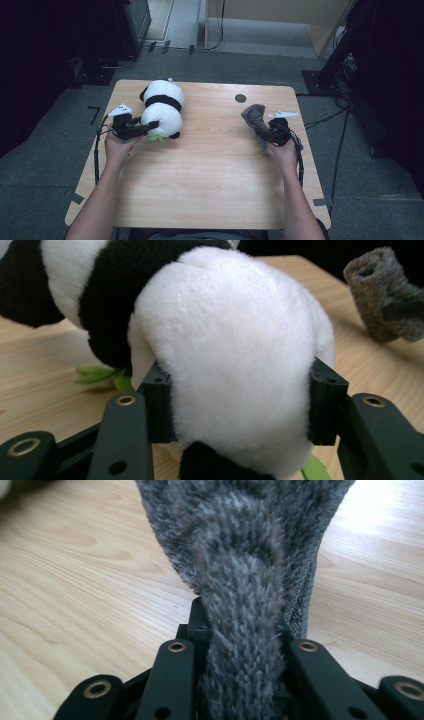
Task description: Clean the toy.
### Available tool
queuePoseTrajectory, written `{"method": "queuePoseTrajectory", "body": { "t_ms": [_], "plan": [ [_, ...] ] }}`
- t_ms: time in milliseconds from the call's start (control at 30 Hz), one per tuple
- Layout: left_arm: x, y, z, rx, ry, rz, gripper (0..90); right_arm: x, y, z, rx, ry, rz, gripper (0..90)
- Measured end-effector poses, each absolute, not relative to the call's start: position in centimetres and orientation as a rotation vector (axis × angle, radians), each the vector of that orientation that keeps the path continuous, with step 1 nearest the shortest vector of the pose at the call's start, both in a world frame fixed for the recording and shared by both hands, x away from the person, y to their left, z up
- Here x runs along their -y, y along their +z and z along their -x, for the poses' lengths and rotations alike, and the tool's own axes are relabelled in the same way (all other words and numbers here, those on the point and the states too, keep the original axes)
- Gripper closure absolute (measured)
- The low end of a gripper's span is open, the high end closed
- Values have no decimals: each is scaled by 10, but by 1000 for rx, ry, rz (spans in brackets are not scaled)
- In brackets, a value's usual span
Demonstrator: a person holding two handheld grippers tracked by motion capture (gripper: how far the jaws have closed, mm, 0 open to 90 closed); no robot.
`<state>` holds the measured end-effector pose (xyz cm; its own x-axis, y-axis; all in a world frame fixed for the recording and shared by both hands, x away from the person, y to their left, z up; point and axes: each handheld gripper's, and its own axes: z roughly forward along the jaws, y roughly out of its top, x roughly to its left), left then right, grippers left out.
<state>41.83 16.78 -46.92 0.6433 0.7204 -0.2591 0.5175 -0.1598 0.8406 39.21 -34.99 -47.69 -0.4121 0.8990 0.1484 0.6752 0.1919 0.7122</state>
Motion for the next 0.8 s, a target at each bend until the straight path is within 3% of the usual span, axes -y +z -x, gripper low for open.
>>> {"method": "queuePoseTrajectory", "body": {
  "t_ms": [133,400,633,800],
  "plan": [
    [-170,-478,-420,-995,236,-1836,407,351,-486,-396,-2171,1010,-1468,723],
    [-173,-481,-421,-1028,214,-1822,243,350,-499,-401,-2194,976,-1449,696],
    [-169,-479,-419,-1000,259,-1880,156,350,-502,-401,-2197,965,-1447,629],
    [-169,-477,-417,-997,272,-1894,127,355,-501,-402,-2182,983,-1498,529]
  ]
}}
